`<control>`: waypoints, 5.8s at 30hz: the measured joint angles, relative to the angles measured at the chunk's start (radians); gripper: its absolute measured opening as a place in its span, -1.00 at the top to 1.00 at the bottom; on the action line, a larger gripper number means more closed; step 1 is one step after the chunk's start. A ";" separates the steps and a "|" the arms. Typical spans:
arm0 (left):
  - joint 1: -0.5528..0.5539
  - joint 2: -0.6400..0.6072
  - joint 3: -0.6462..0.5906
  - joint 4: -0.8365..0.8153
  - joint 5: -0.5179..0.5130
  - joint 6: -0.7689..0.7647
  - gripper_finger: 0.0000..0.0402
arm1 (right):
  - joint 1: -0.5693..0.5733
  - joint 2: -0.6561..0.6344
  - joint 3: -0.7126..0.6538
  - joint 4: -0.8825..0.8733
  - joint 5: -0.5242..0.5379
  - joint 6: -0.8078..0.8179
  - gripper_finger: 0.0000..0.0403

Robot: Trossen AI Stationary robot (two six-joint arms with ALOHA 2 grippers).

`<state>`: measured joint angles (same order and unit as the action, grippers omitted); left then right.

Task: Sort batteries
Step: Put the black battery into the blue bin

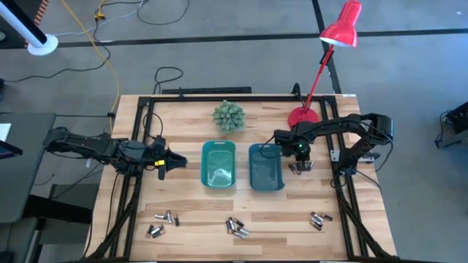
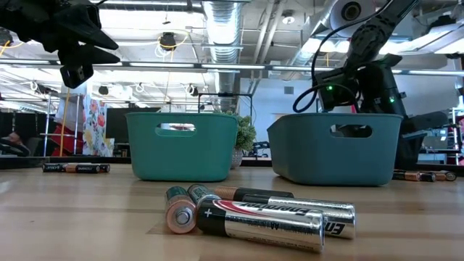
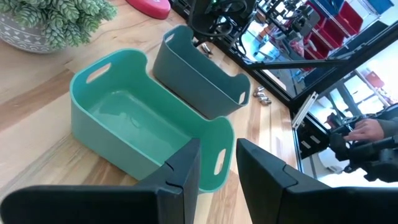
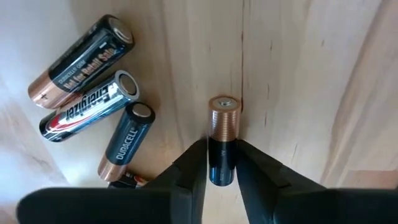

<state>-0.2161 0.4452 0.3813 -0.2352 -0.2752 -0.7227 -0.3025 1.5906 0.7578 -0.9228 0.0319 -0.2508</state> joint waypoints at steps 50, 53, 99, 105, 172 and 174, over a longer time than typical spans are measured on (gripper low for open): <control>0.000 0.000 0.000 -0.023 -0.001 0.011 0.50 | 0.236 0.075 0.720 -0.343 -0.028 0.381 0.92; 0.000 0.000 0.000 -0.023 -0.001 0.011 0.50 | 0.244 0.130 0.703 -0.316 -0.037 0.382 0.91; 0.000 0.000 0.001 -0.075 -0.032 0.012 0.50 | 0.269 0.360 0.677 -0.184 -0.089 0.438 0.56; 0.000 0.000 0.001 -0.077 -0.076 0.005 0.49 | 0.269 0.356 0.677 -0.206 -0.089 0.452 0.56; 0.454 0.535 0.252 -0.796 0.150 0.250 0.23 | 0.457 -0.475 0.226 -0.039 0.154 1.062 0.56; 0.459 0.548 0.249 -0.782 0.165 0.260 0.23 | 0.457 -0.475 0.226 -0.039 0.154 1.062 0.56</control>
<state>0.2426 0.9929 0.6304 -1.0172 -0.1101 -0.4628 0.1547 1.1156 0.9840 -0.9619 0.1856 0.8113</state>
